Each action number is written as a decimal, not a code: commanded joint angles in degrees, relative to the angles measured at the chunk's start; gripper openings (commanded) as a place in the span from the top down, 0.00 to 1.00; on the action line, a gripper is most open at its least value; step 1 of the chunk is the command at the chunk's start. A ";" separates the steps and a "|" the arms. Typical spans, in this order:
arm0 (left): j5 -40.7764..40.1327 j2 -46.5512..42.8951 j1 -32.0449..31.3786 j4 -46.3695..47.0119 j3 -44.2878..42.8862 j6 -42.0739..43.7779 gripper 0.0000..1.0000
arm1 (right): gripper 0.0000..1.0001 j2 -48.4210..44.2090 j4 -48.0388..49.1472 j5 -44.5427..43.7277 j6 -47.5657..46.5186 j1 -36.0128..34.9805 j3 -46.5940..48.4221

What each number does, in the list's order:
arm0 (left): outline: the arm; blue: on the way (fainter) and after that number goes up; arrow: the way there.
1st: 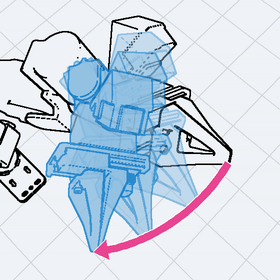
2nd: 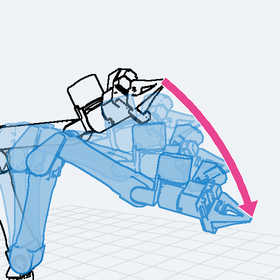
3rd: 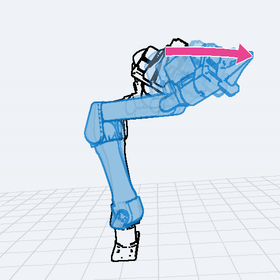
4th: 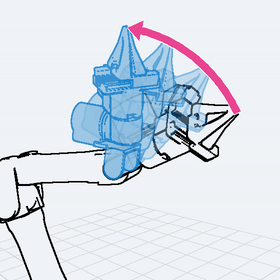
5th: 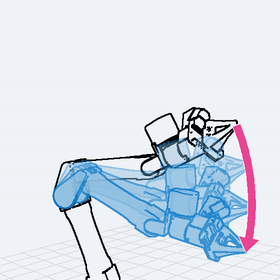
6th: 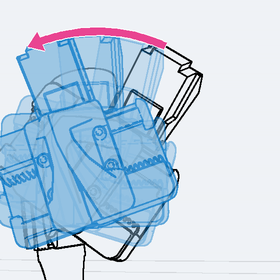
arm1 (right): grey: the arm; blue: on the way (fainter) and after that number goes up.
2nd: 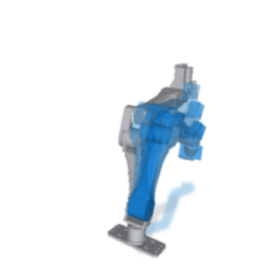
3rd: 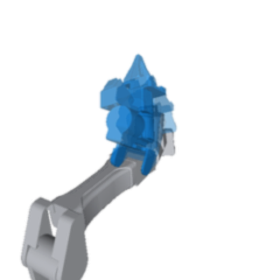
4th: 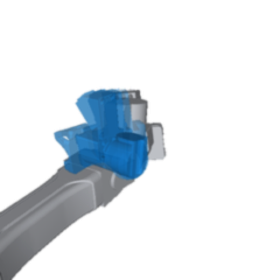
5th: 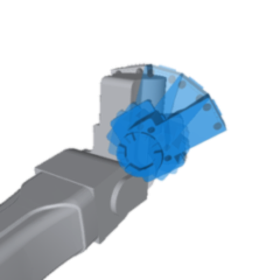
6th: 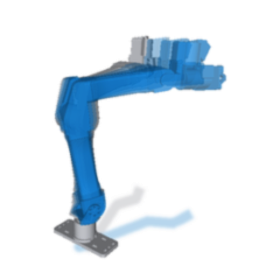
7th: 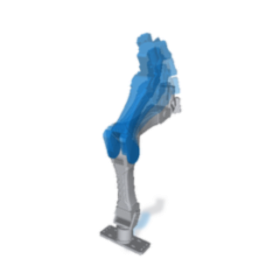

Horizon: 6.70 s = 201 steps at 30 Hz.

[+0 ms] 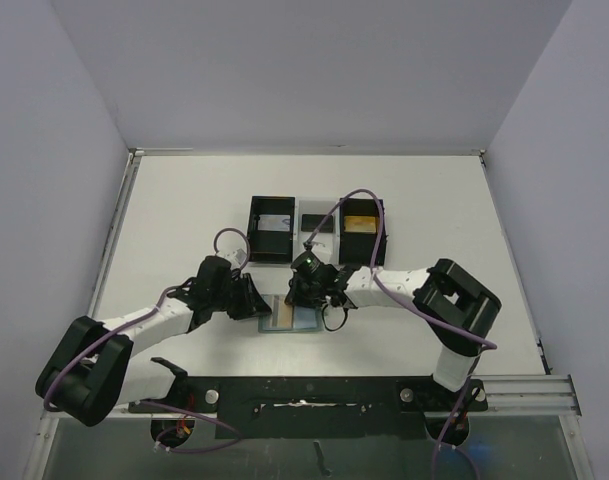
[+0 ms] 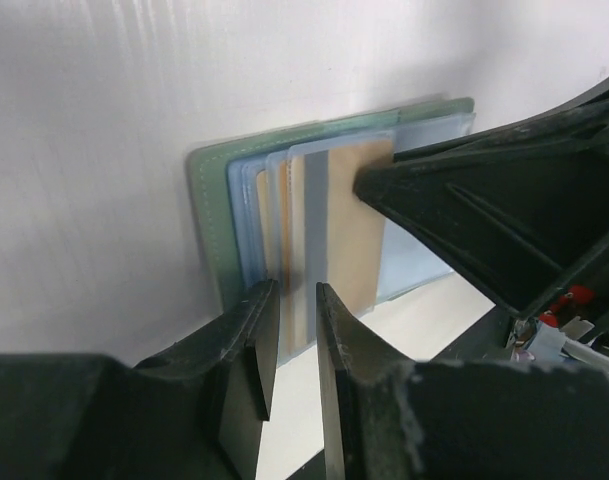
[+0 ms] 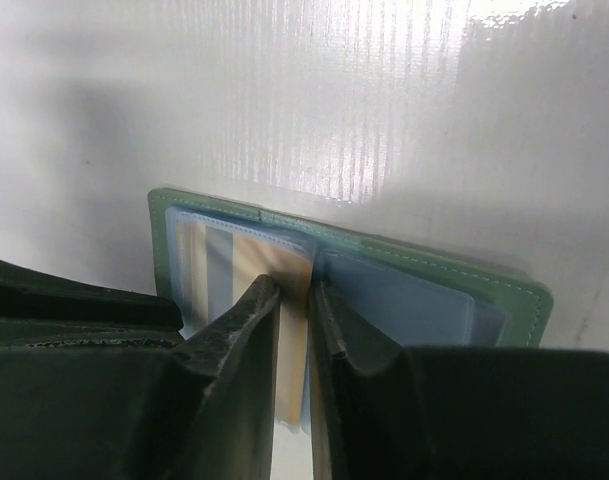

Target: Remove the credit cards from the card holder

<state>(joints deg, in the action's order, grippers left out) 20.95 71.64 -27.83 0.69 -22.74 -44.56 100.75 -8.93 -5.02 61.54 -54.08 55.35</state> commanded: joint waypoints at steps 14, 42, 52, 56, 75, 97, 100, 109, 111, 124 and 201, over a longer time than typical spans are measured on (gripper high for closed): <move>-4.67 -4.50 -0.29 2.90 2.22 0.02 0.80 | 0.96 -1.88 27.95 4.90 9.01 -0.10 -19.79; -4.94 -5.54 -0.82 4.32 2.08 -0.09 0.78 | 0.99 -8.12 8.10 -0.51 2.52 -2.68 -7.19; -3.96 -5.37 -0.91 5.17 2.11 0.17 0.78 | 1.00 -3.87 5.99 -0.72 6.70 -2.71 -9.87; -3.00 -5.90 -1.15 5.62 1.98 0.15 0.77 | 1.00 -4.48 6.93 -1.01 7.34 -2.60 -12.14; -5.39 -9.96 -5.64 2.97 -0.58 1.36 0.65 | 1.00 -5.03 9.75 -1.22 8.29 -2.38 -15.57; -8.62 -6.85 -8.24 4.39 0.11 0.74 0.66 | 1.00 -5.65 10.62 -1.14 8.60 -2.22 -16.99; -7.20 -5.87 -8.28 5.83 0.40 0.37 0.67 | 1.00 -5.73 10.94 -0.98 8.62 -2.23 -17.11; -3.07 -4.02 -8.24 8.77 0.90 -0.26 0.69 | 1.00 -6.15 12.32 -0.66 8.60 -2.21 -17.65; -1.17 -3.61 -8.28 9.89 0.46 -0.35 0.71 | 1.00 -6.73 12.91 -0.61 8.14 -2.25 -17.58; 6.41 1.37 -8.46 14.55 -2.87 -1.75 0.69 | 0.72 -20.25 5.12 -7.80 3.99 1.28 -13.22; 0.66 9.51 -7.15 13.29 0.11 -1.94 0.59 | 0.81 -25.57 3.34 -5.92 7.33 -1.26 -20.68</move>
<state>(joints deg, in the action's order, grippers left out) 25.93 80.42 -35.55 17.56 -22.26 -49.08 77.67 -5.96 -11.53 73.93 -57.28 32.91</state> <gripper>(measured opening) 0.405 0.186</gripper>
